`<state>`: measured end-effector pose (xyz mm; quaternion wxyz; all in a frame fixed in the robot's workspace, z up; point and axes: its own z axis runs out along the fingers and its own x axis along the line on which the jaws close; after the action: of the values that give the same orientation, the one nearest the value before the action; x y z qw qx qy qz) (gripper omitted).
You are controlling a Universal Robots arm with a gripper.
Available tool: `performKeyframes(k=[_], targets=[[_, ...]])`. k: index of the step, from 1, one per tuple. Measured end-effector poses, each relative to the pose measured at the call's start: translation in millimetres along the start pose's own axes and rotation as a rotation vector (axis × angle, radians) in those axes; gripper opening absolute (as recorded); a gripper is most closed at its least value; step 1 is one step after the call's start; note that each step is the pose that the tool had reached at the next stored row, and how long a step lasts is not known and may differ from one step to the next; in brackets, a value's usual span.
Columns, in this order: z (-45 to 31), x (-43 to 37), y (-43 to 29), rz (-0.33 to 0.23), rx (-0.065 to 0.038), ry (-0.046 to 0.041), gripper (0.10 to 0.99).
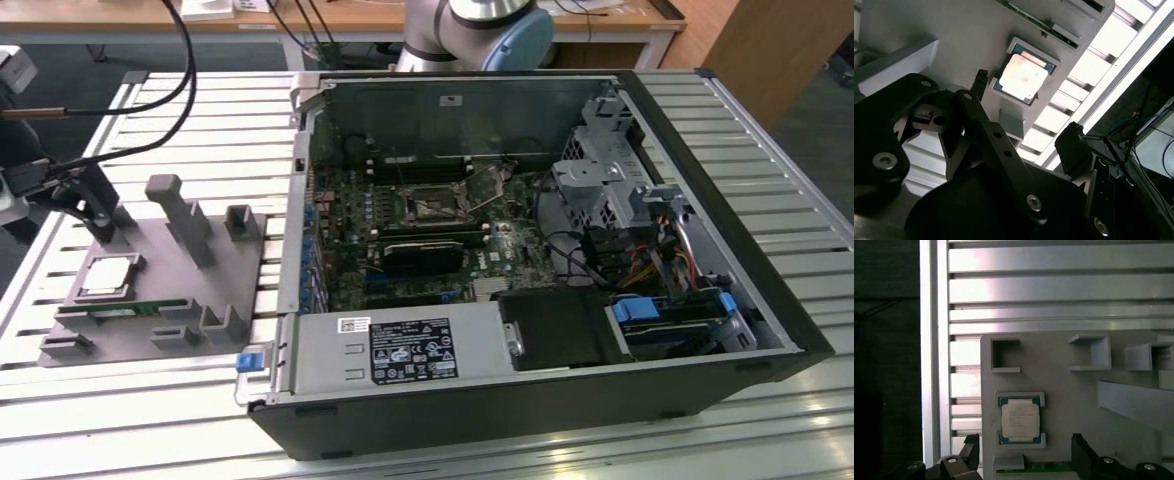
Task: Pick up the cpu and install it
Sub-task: 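Pick up the cpu and move it towards the insertion slot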
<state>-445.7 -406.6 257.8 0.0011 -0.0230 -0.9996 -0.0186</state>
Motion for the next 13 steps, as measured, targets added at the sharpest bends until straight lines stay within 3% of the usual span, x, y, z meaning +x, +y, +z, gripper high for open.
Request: performKeyframes(k=[13], targets=[[21.4, -0.1, -0.8, -0.004, 0.000, 0.0006, 0.820]])
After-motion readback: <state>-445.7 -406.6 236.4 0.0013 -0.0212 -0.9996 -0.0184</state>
